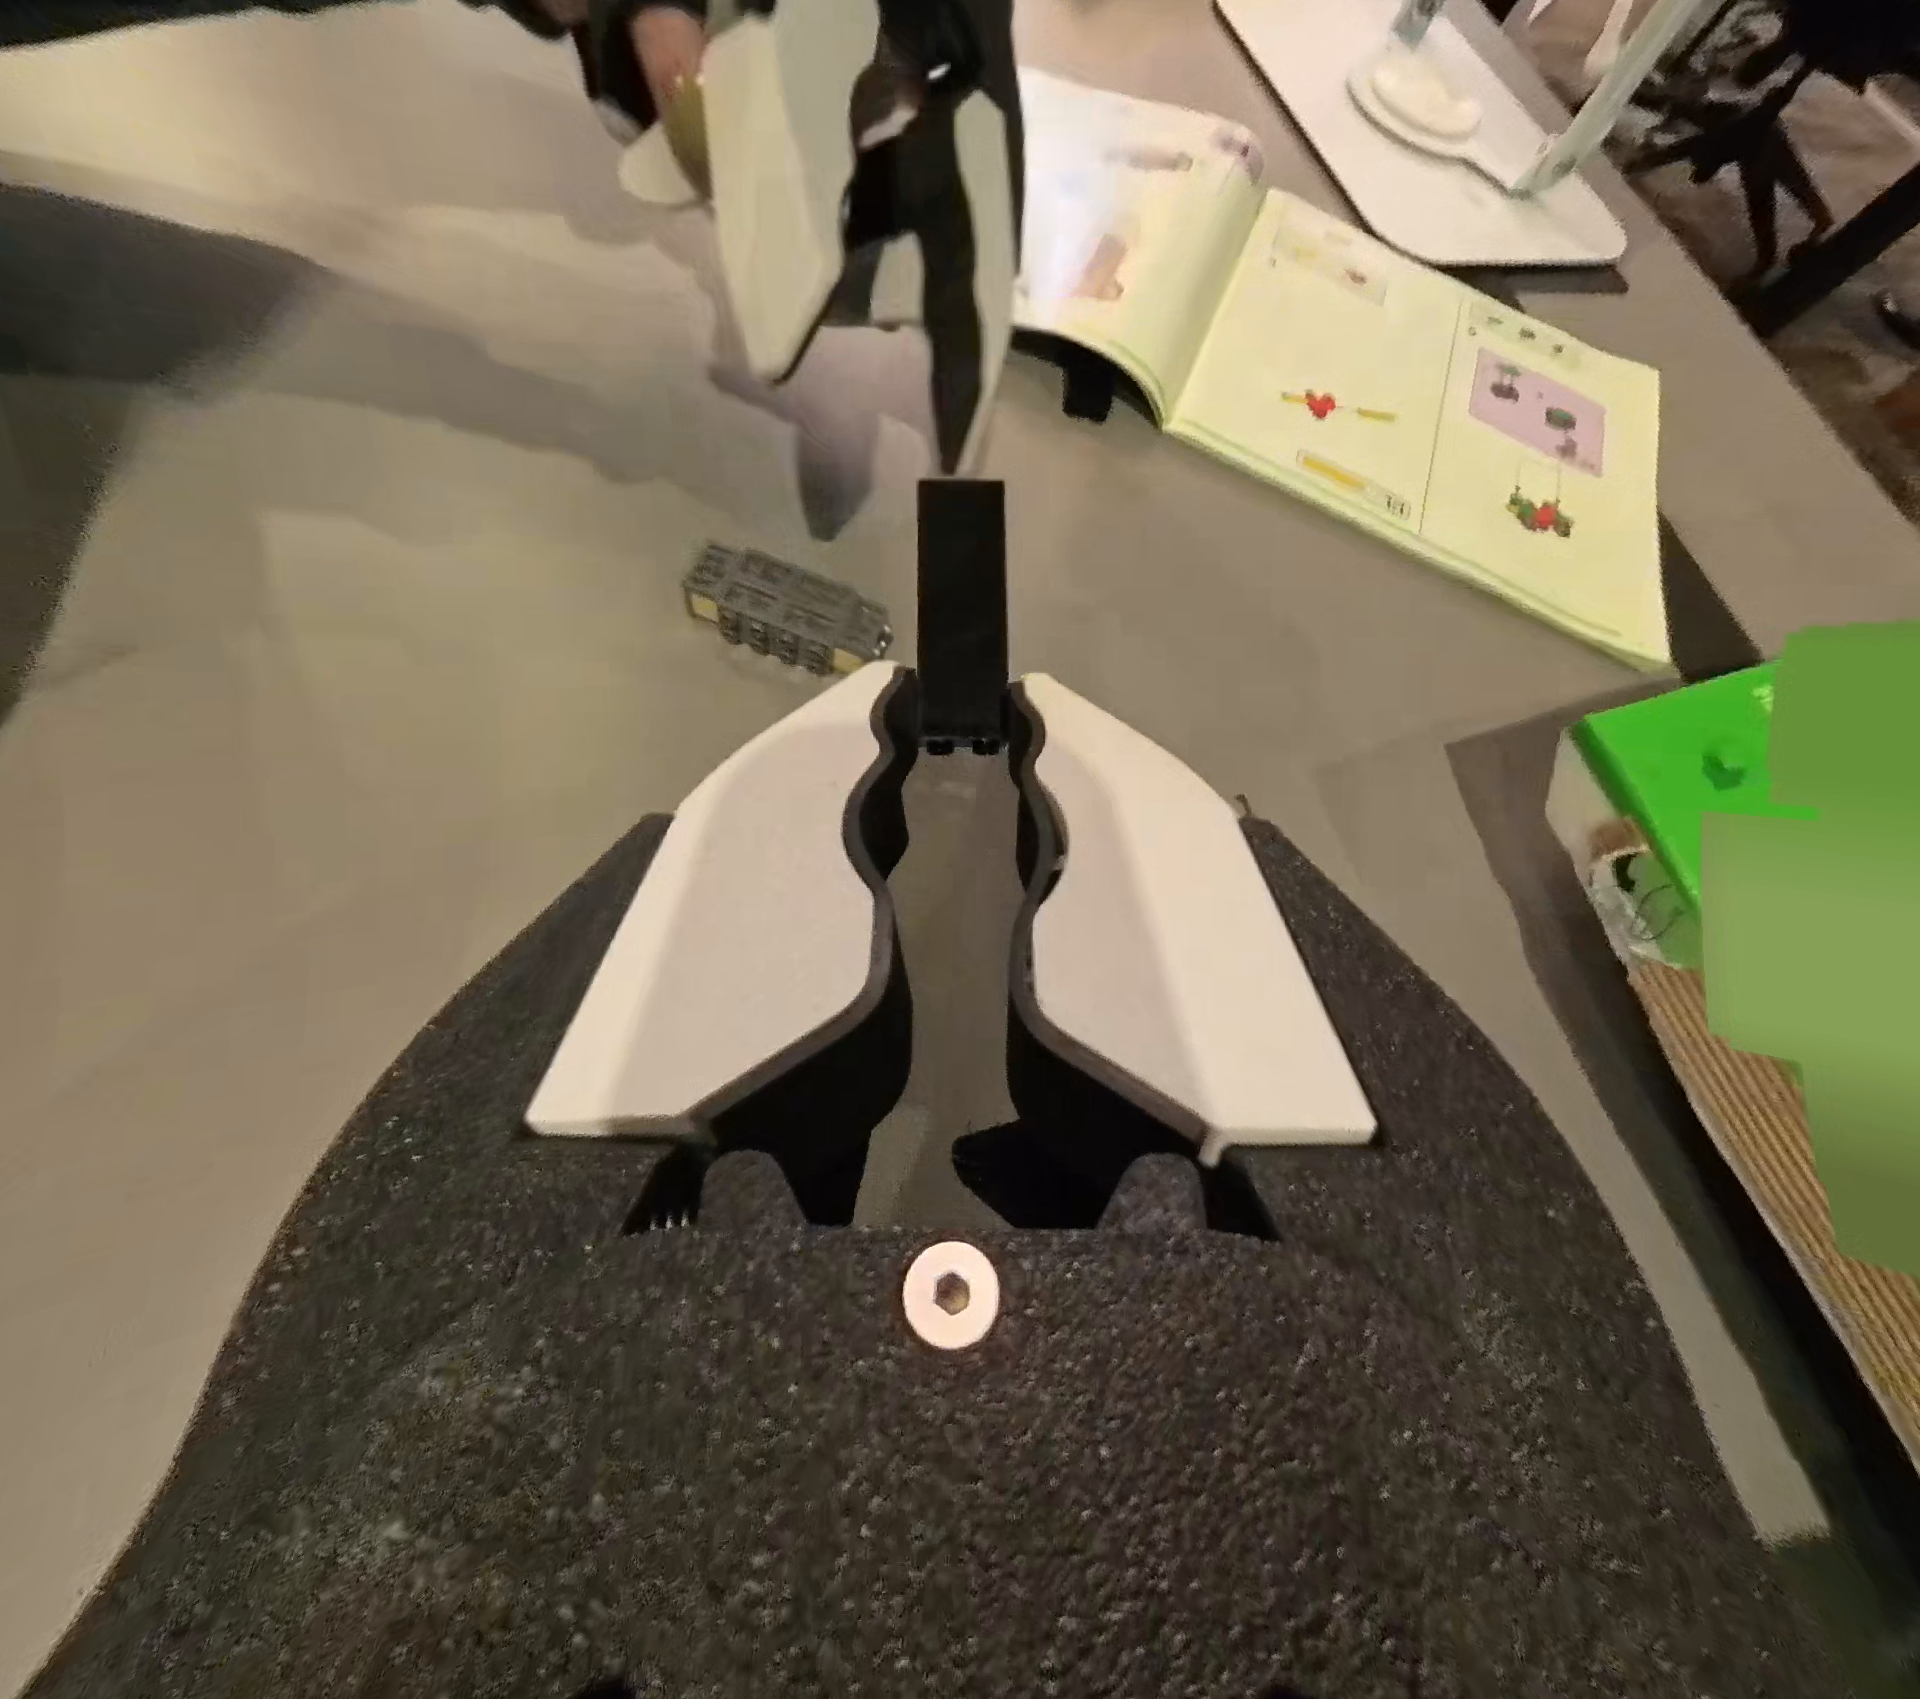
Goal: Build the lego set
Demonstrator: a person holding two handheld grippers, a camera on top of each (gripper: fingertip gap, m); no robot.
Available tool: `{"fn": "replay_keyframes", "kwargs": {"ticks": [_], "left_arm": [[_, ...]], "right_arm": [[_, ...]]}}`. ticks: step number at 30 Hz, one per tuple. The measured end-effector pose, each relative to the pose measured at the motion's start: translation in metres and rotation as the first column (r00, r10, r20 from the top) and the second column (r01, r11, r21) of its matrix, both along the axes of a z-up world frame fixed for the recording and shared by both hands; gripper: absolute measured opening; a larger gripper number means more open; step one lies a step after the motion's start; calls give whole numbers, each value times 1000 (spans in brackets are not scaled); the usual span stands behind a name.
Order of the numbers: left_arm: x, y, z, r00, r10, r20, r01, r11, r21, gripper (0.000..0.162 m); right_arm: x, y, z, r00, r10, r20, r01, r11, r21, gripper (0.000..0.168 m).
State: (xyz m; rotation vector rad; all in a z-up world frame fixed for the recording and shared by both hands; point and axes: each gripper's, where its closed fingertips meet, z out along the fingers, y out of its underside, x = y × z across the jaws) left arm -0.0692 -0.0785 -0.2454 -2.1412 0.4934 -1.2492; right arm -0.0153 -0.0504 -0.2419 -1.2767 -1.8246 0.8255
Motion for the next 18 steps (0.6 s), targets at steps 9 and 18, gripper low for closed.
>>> {"fn": "replay_keyframes", "kwargs": {"ticks": [9,18], "left_arm": [[48,-10,42,942,-69,-327,219,865,451,46],[50,-15,74,975,-53,-214,175,776,606,16]], "right_arm": [[6,-31,32,986,162,-37,-163,986,-43,16],[0,-33,59,971,127,-203,-137,990,-37,32]]}}
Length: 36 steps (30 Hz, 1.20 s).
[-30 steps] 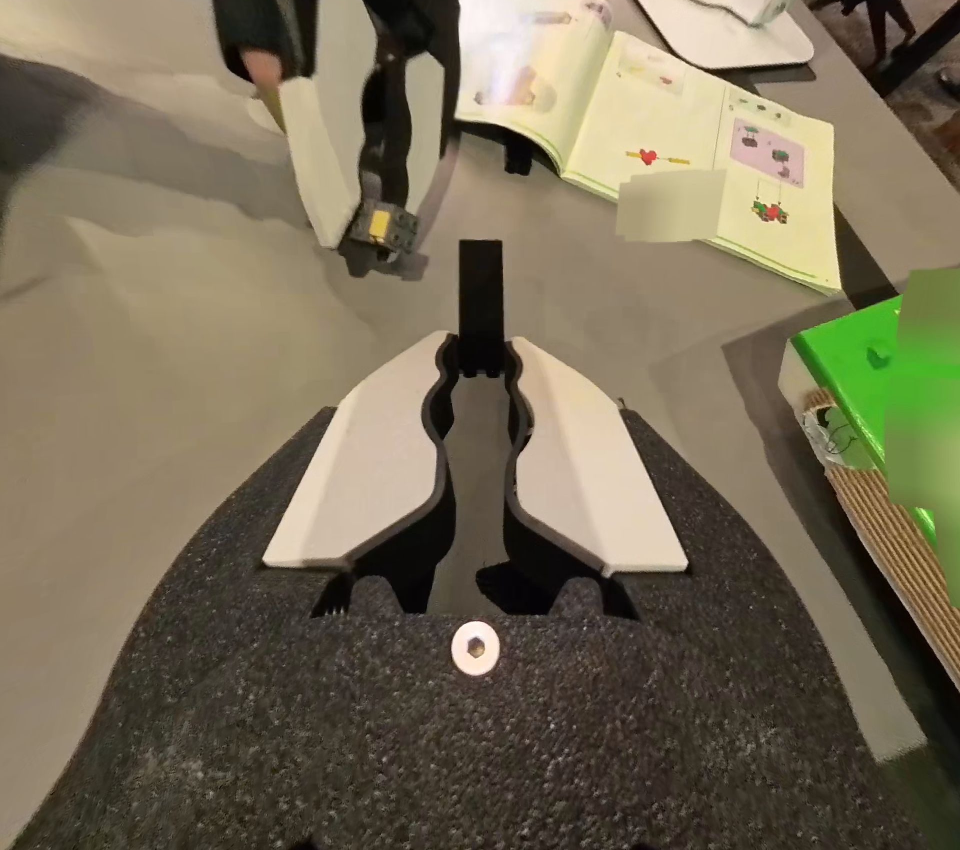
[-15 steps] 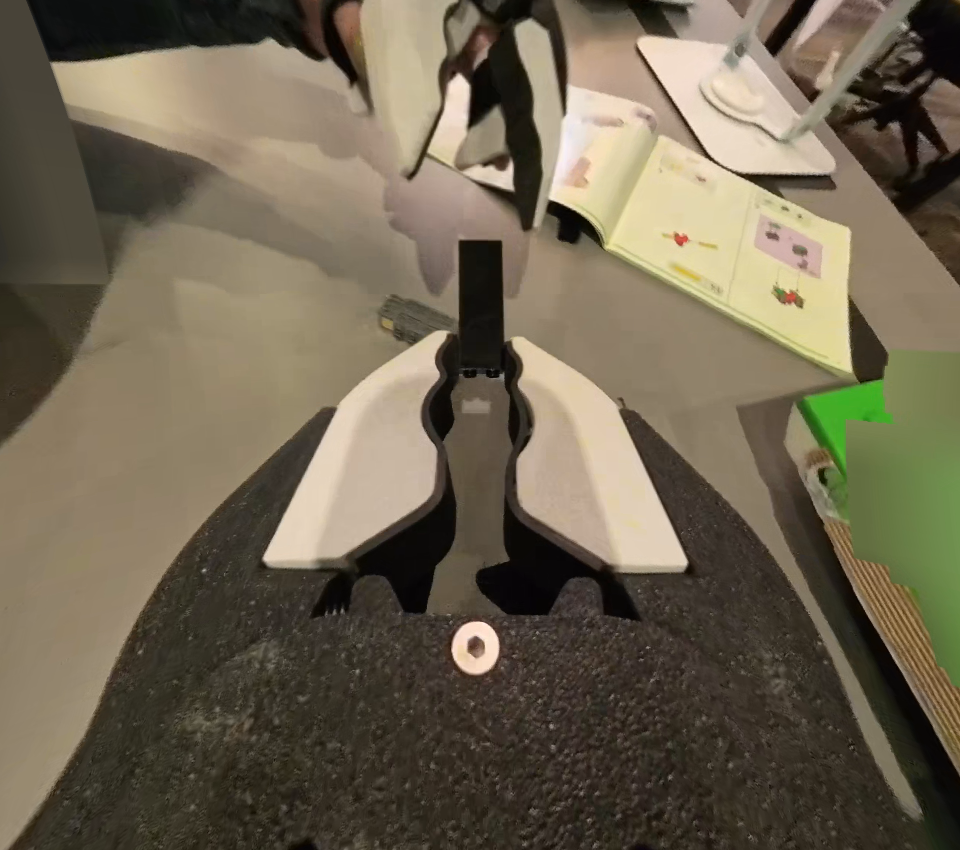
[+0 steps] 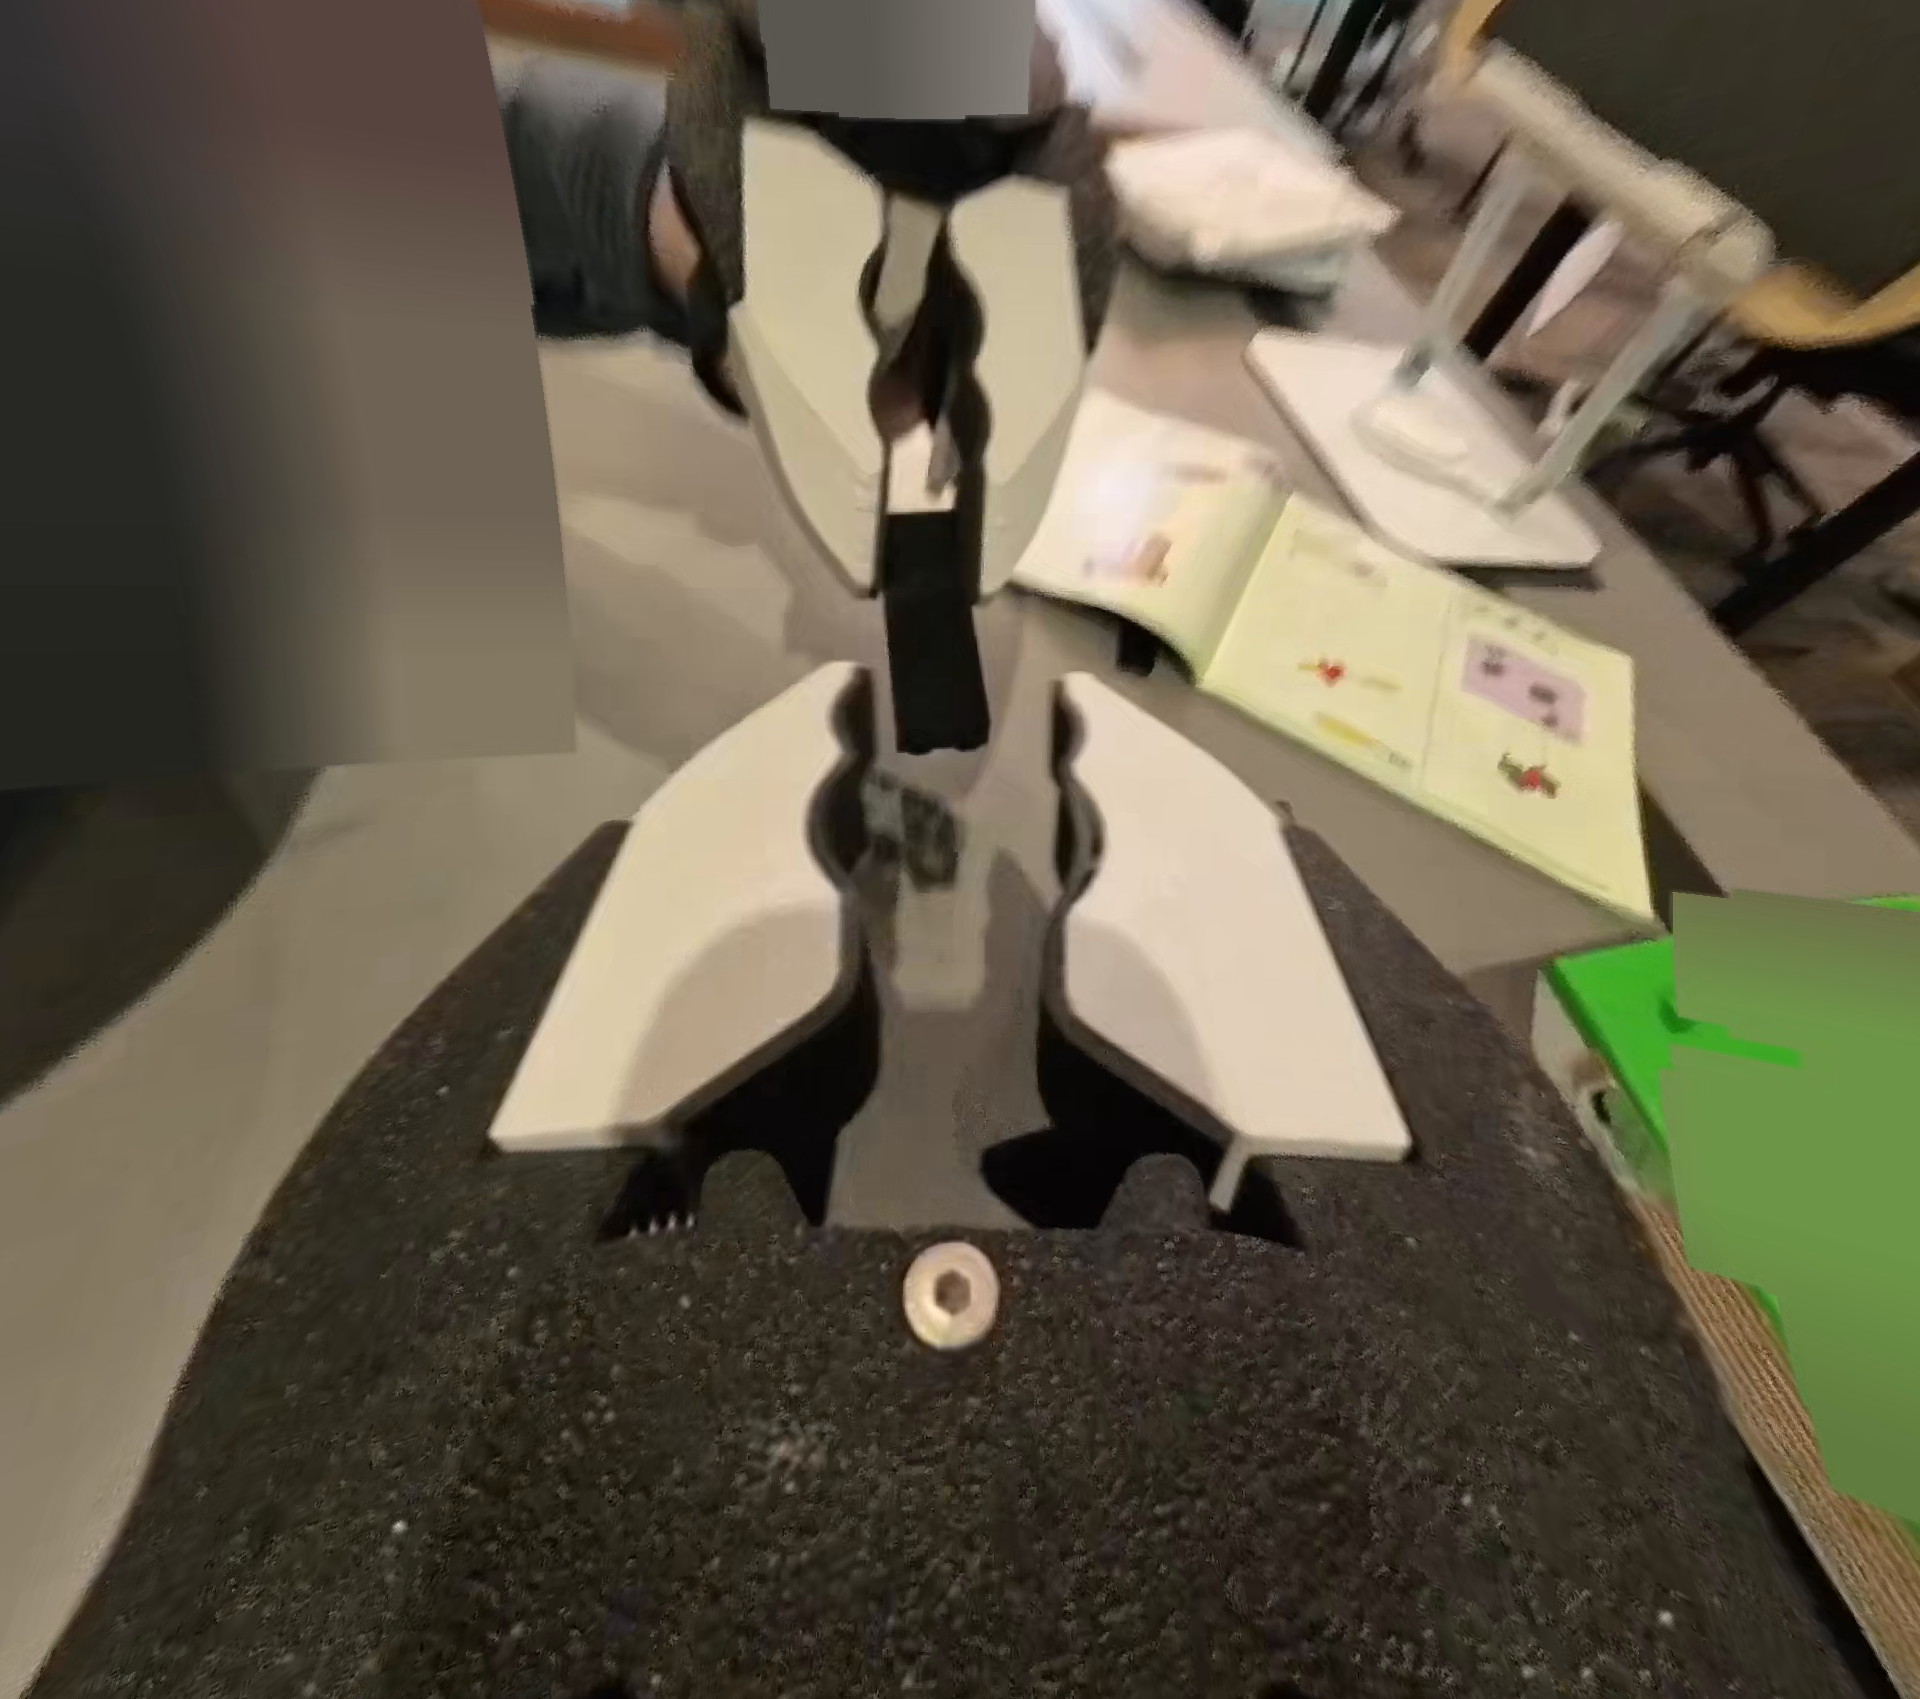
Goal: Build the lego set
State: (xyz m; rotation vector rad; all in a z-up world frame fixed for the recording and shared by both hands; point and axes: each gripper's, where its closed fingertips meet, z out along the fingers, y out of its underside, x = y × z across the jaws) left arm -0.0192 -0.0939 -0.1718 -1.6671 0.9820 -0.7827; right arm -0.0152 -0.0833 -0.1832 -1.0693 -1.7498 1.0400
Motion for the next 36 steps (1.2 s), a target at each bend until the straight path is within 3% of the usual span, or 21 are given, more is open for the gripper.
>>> {"fn": "replay_keyframes", "kwargs": {"ticks": [1,3,7,14,23,36], "left_arm": [[0,-2,14,995,-15,103,14,1000,15,16],[-3,-6,37,962,-41,270,32,999,38,17],[-2,-7,39,960,-59,274,48,998,46,17],[0,-8,39,966,-75,246,71,997,27,17],[3,-9,36,977,-94,190,92,996,18,17],[5,-9,33,977,-99,191,100,995,6,17]], "right_arm": [[-1,0,12,997,-8,-79,3,998,-66,42],[-2,-3,34,976,-6,-217,-47,971,-236,45],[-4,-14,50,949,35,-313,-153,920,-361,43],[-6,-18,52,957,57,-284,-148,939,-309,18],[-4,-19,39,979,80,-186,-121,968,-220,19],[-5,-20,38,978,75,-196,-115,974,-197,17]]}}
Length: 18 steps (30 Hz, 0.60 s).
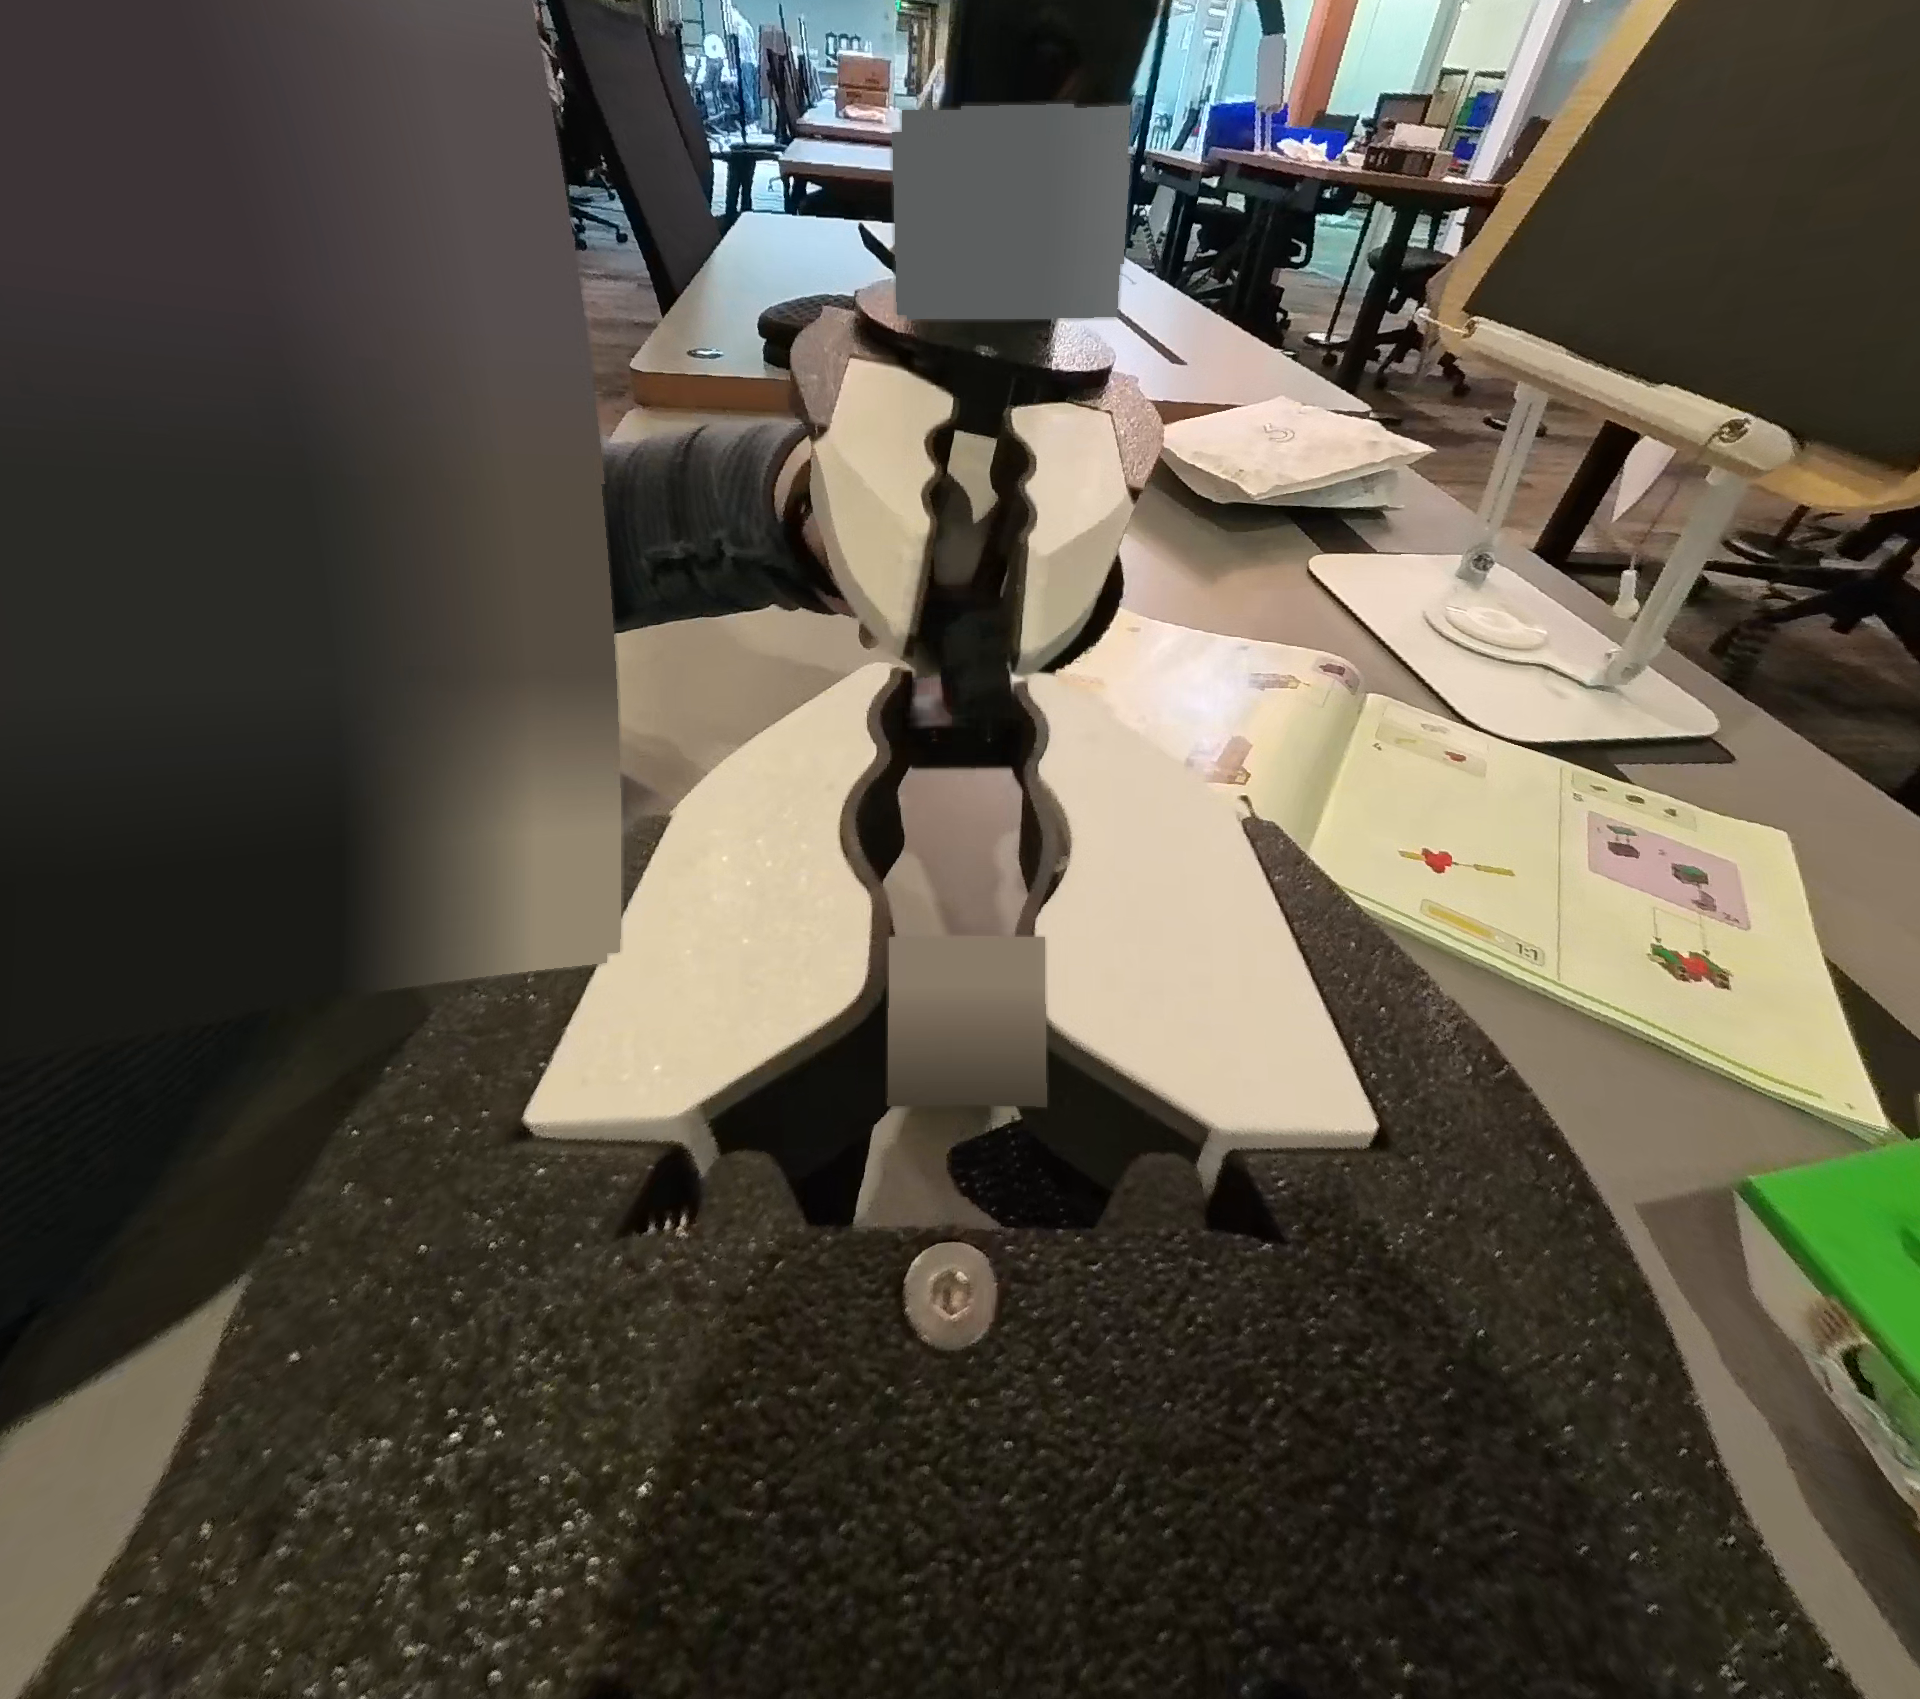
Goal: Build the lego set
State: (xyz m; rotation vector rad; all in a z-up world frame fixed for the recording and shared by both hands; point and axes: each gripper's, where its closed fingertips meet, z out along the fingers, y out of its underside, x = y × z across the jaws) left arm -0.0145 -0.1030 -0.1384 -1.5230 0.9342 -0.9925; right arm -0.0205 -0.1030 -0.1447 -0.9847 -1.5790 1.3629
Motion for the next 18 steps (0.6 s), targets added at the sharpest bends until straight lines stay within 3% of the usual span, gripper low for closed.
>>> {"fn": "replay_keyframes", "kwargs": {"ticks": [18], "left_arm": [[0,0,-1,1000,-13,14,13,1000,-12,17]], "right_arm": [[-1,-1,-2,1000,-3,8,3,999,44,18]]}}
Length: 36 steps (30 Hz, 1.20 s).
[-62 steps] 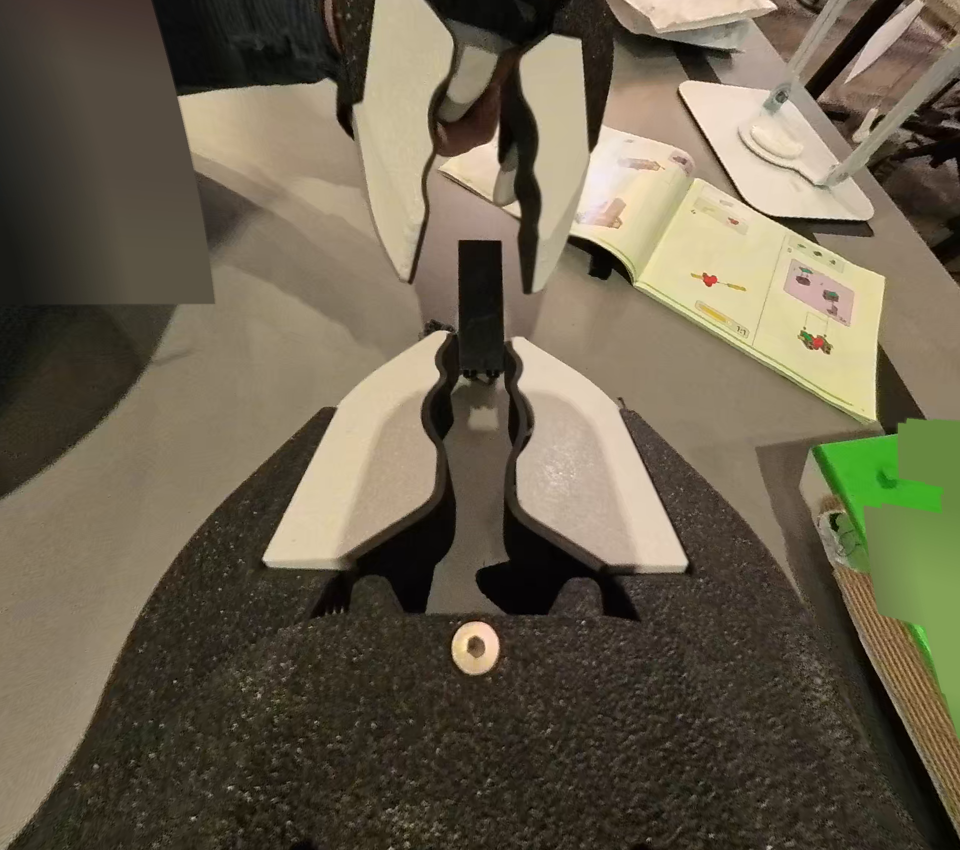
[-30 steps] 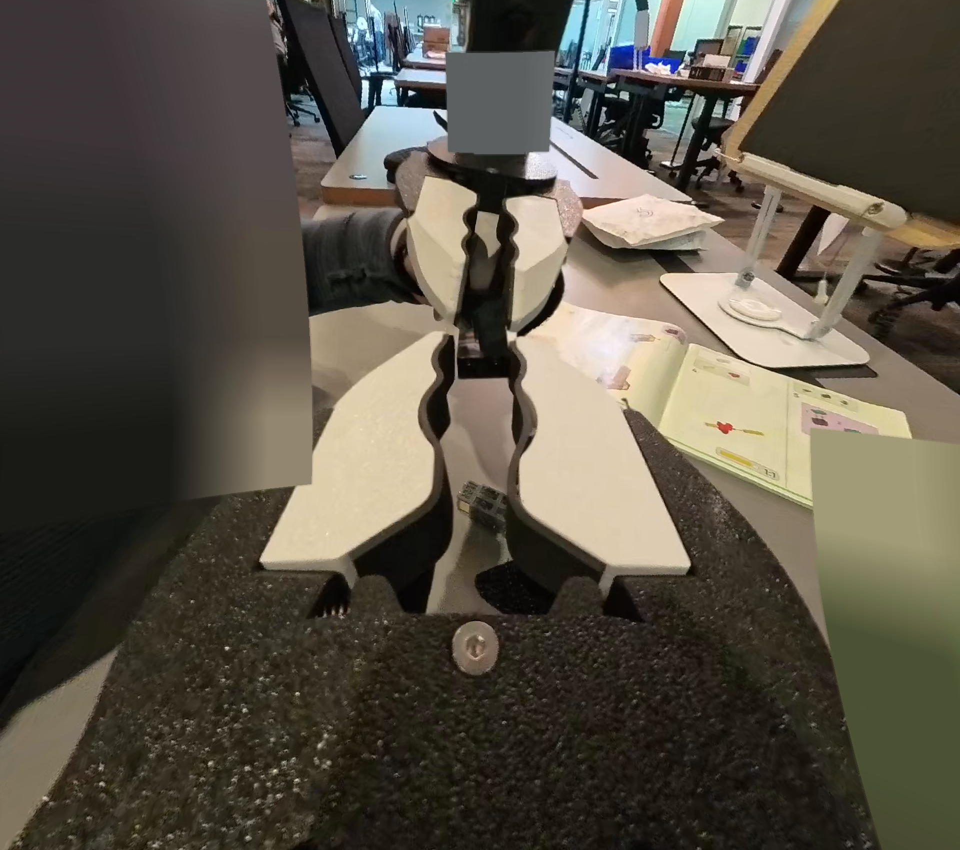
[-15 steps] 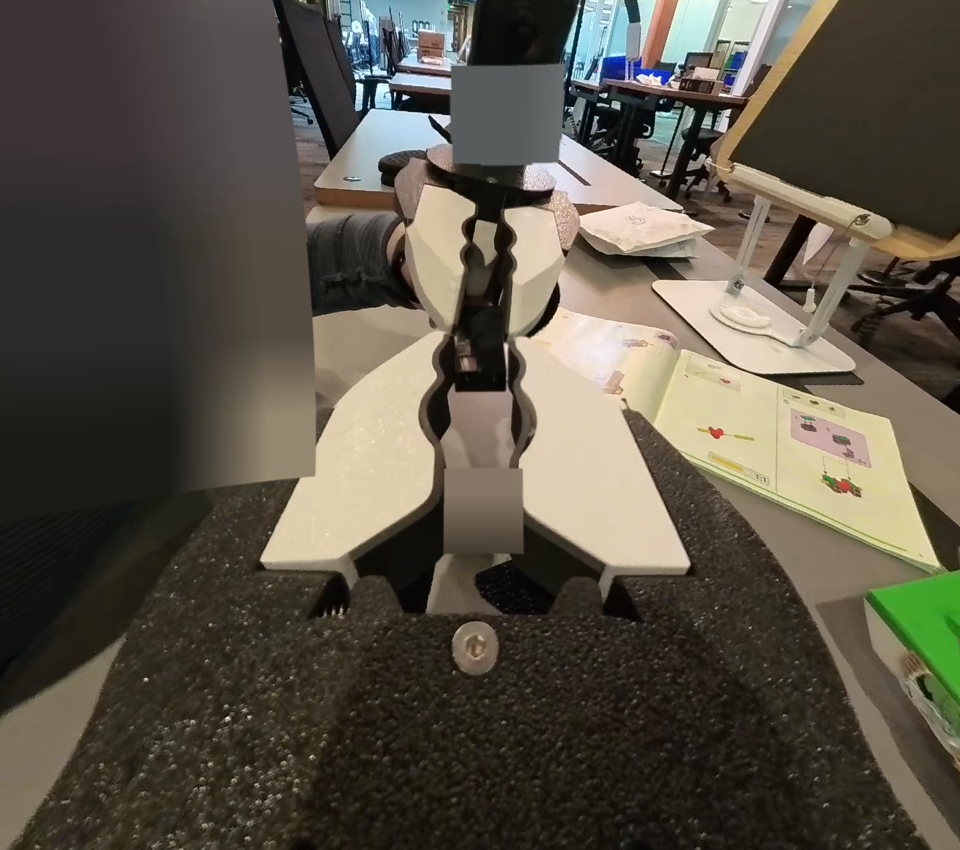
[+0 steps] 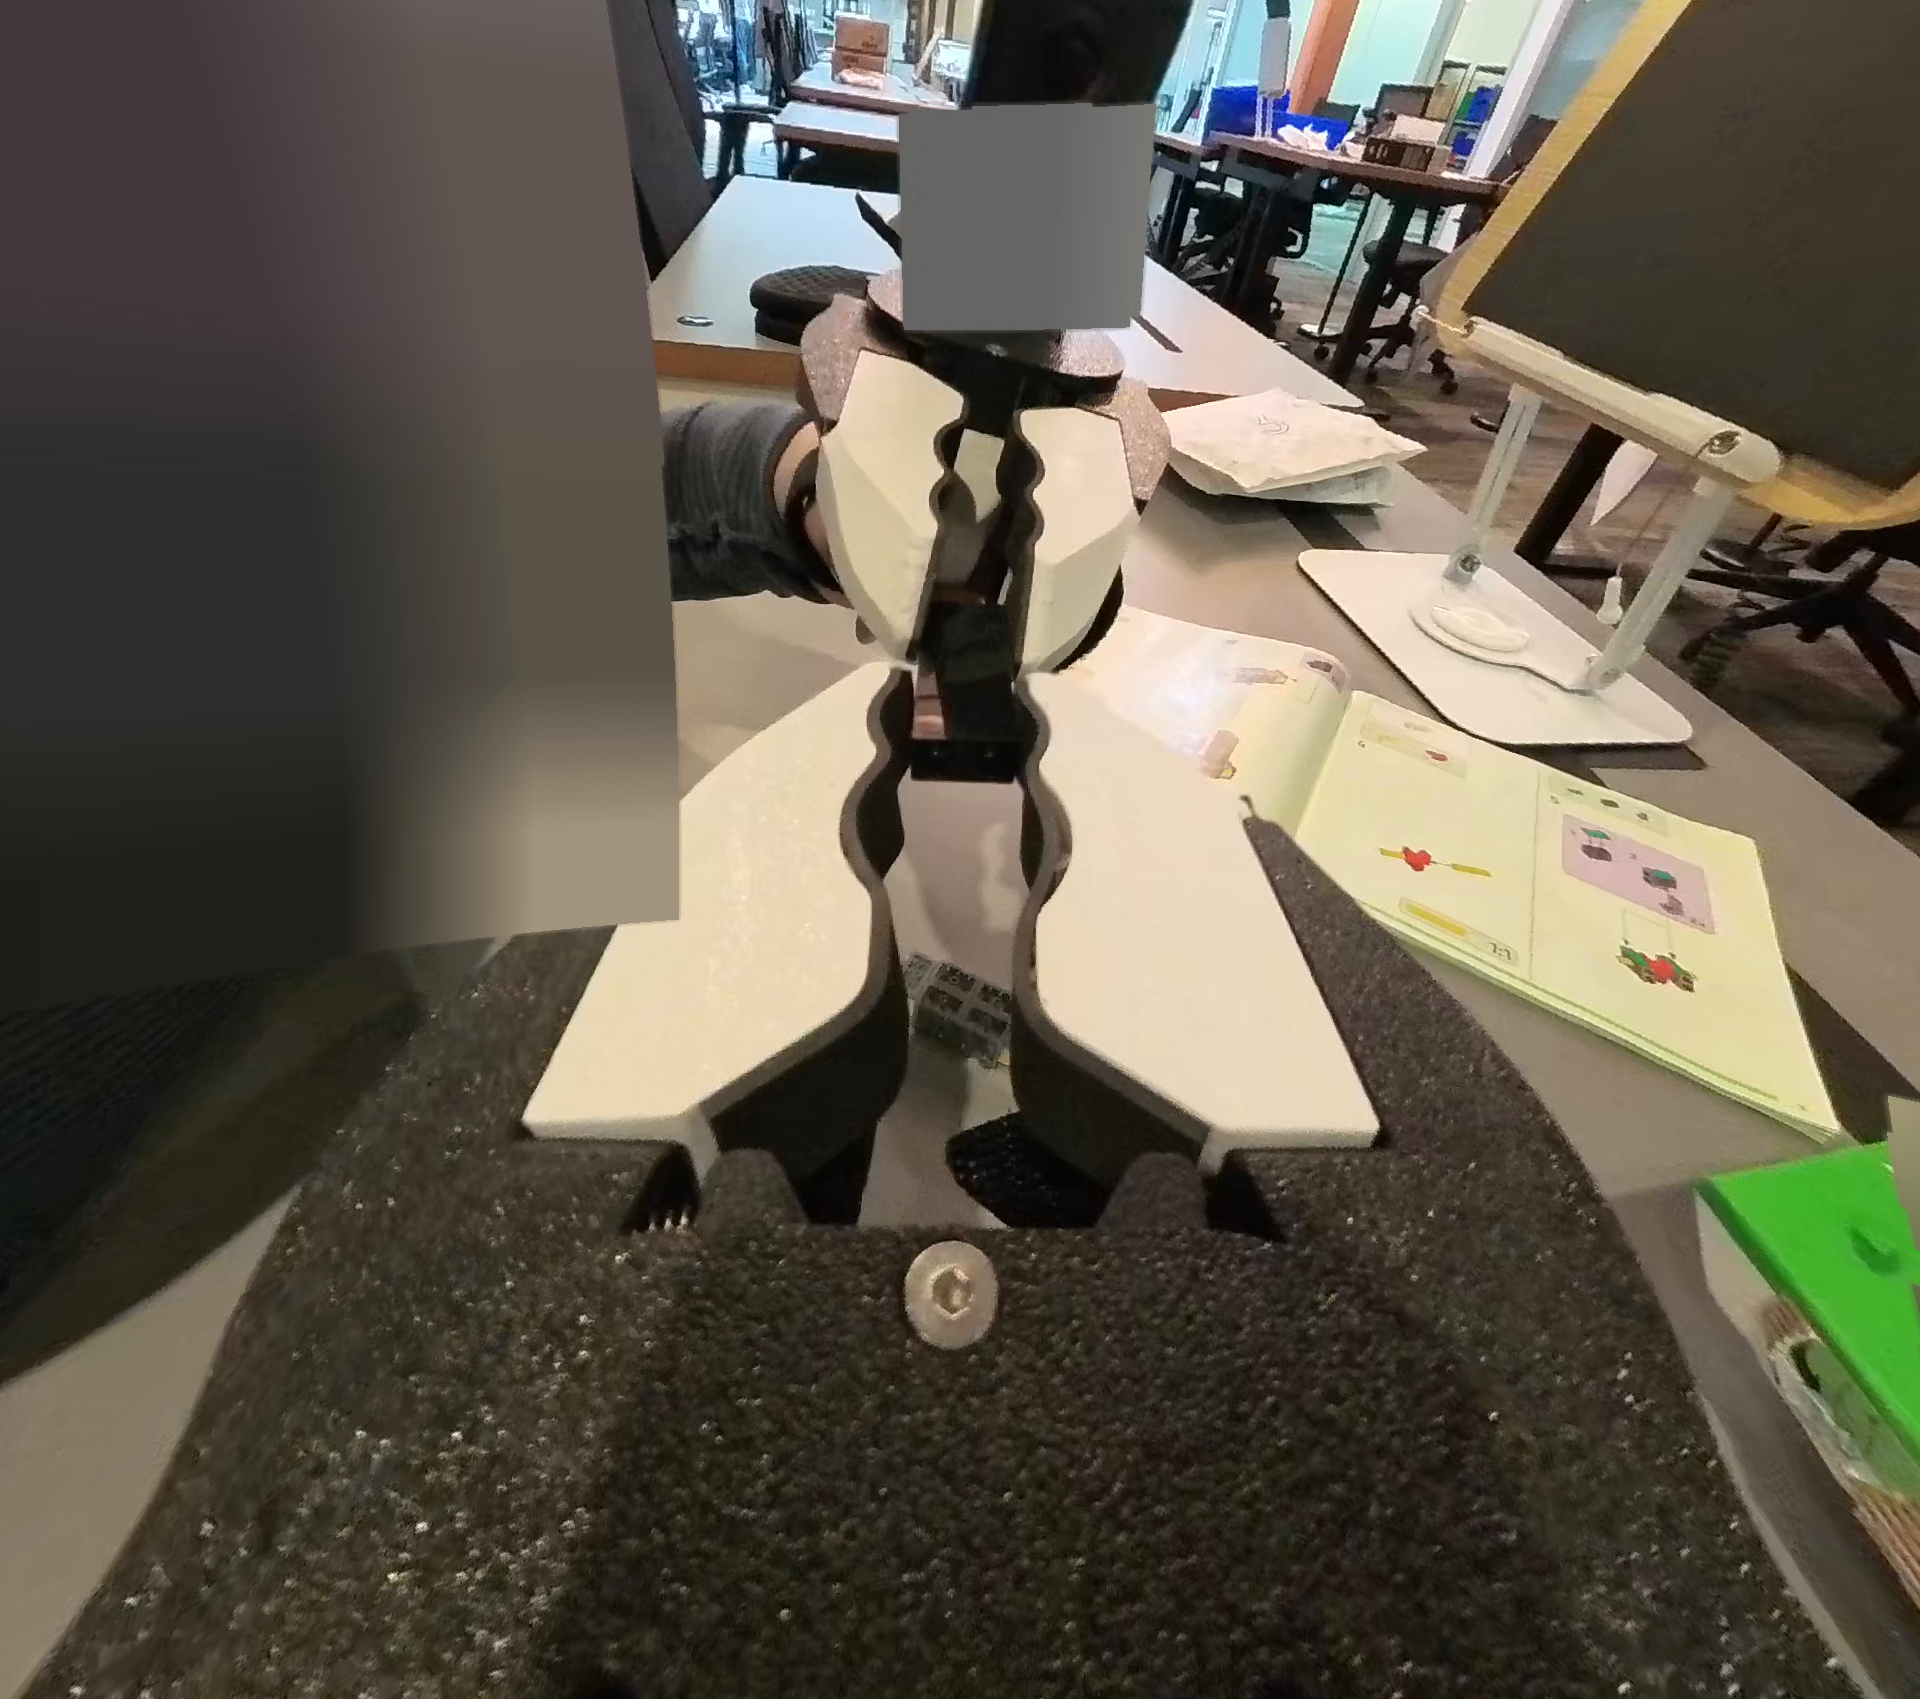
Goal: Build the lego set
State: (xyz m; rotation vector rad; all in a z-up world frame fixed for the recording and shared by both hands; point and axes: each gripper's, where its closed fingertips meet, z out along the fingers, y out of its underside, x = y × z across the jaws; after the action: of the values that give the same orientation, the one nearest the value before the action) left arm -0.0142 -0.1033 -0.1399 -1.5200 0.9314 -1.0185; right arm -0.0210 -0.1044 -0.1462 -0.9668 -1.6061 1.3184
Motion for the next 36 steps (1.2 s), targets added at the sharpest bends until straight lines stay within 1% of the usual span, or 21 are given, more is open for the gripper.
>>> {"fn": "replay_keyframes", "kwargs": {"ticks": [13,15,17,19,20,23,25,26,28,30,32,36], "left_arm": [[2,0,0,1000,-1,-3,1,1000,-5,17],[0,2,-1,1000,8,-1,-8,999,-36,17],[-4,4,-2,1000,11,22,-9,995,-99,17],[-9,4,2,996,6,89,10,983,-181,17],[-11,4,3,993,4,120,24,973,-230,16],[-12,2,1,986,-14,167,72,936,-345,16],[-9,0,1,983,-27,182,97,917,-386,16],[-8,-2,2,979,-40,199,119,908,-402,16],[-4,-5,4,973,-63,221,155,890,-428,16],[-1,-8,2,970,-83,227,180,875,-450,16],[0,-11,4,964,-98,249,208,861,-464,16],[1,-13,4,953,-117,279,246,837,-489,16]], "right_arm": [[2,-1,0,1000,-1,-13,1,1000,-1,17],[1,3,0,998,-47,-38,50,997,61,19],[4,9,6,987,-109,-115,130,972,195,37],[10,8,11,977,-129,-170,183,916,357,35],[12,7,13,971,-141,-193,215,869,446,33],[12,5,12,963,-174,-205,268,676,686,30],[11,4,11,962,-175,-212,273,549,790,29],[10,2,10,963,-168,-209,266,512,817,27],[9,-1,7,969,-152,-193,242,461,854,22],[8,-2,7,970,-143,-197,240,427,872,14],[8,-4,8,971,-129,-201,238,420,876,11],[8,-8,9,972,-116,-203,233,399,887,11]]}}
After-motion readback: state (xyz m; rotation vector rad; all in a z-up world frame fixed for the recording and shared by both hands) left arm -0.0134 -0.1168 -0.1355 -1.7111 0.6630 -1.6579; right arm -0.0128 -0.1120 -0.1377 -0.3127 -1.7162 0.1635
